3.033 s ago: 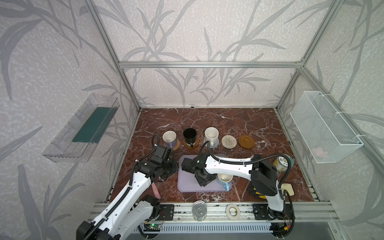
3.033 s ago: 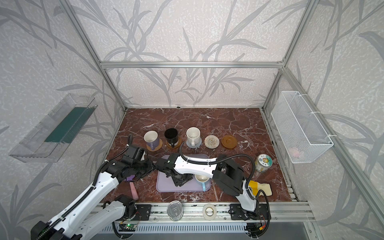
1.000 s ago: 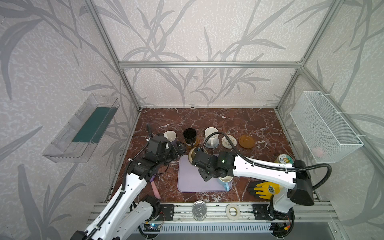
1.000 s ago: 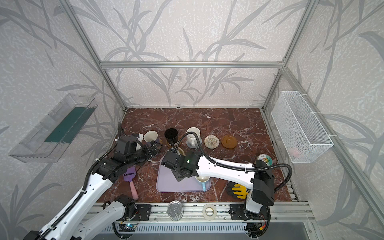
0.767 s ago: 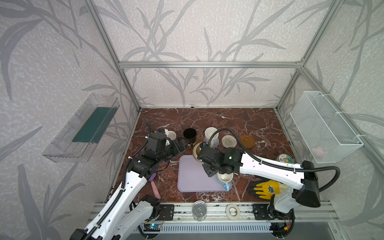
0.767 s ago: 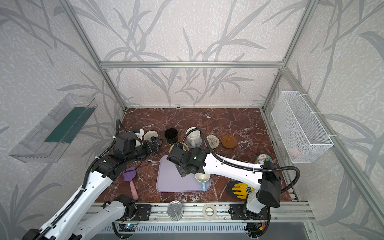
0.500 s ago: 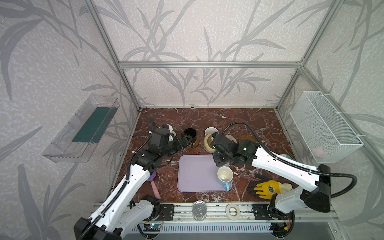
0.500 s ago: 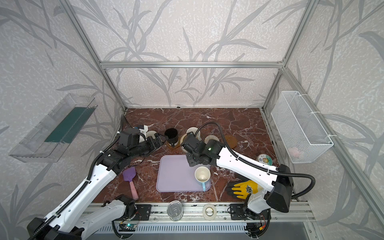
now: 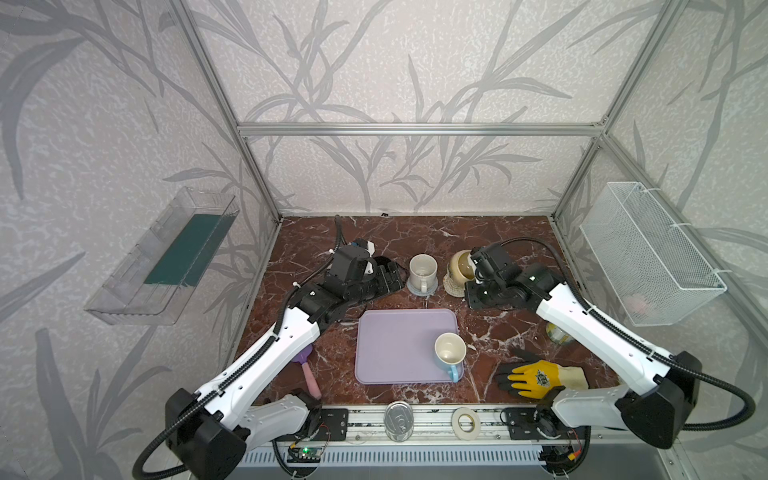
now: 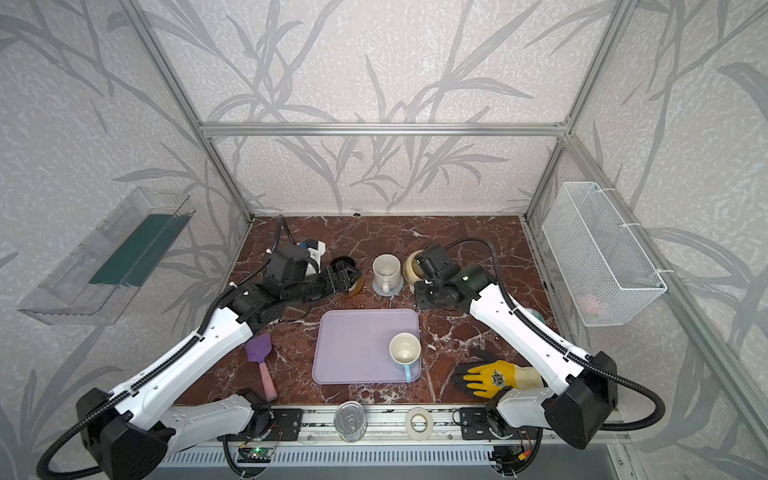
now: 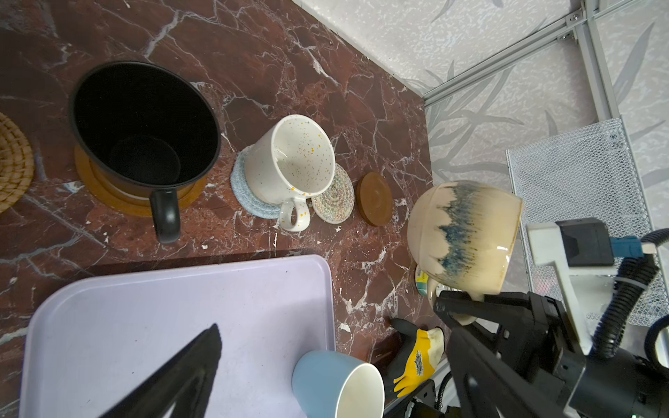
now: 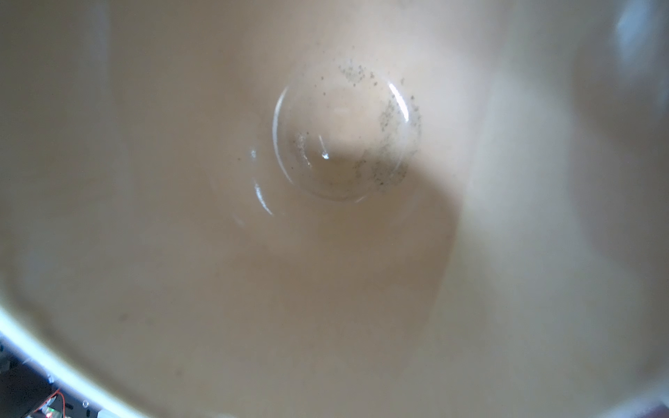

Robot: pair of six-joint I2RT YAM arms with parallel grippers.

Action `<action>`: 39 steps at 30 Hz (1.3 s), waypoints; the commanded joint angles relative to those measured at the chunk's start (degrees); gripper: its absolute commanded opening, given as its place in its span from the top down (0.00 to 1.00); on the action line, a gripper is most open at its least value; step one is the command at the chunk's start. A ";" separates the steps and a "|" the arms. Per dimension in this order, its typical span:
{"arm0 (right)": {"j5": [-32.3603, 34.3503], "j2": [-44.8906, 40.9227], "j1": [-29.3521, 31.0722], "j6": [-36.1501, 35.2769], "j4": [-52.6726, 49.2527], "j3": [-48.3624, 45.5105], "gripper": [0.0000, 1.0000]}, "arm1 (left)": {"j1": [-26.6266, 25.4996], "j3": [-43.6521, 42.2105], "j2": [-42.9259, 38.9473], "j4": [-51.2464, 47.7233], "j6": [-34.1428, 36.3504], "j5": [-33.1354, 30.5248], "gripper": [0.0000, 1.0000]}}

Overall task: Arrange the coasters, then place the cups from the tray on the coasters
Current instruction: 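Carry cream mug toward the coaster beside the white speckled mug with right gripper, then lower cream mug onto the patterned coaster with right gripper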

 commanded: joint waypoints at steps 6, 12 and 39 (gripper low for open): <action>-0.45 2.39 -3.44 -3.57 3.43 1.29 1.00 | -1.32 5.56 6.09 0.56 0.73 -0.48 0.01; 1.73 8.50 -3.53 -5.26 4.39 3.67 1.00 | -1.74 7.34 10.88 1.11 0.05 2.09 0.01; 10.66 27.54 -4.24 -6.67 3.71 11.49 1.00 | -4.24 7.30 18.23 0.34 -1.12 4.20 0.01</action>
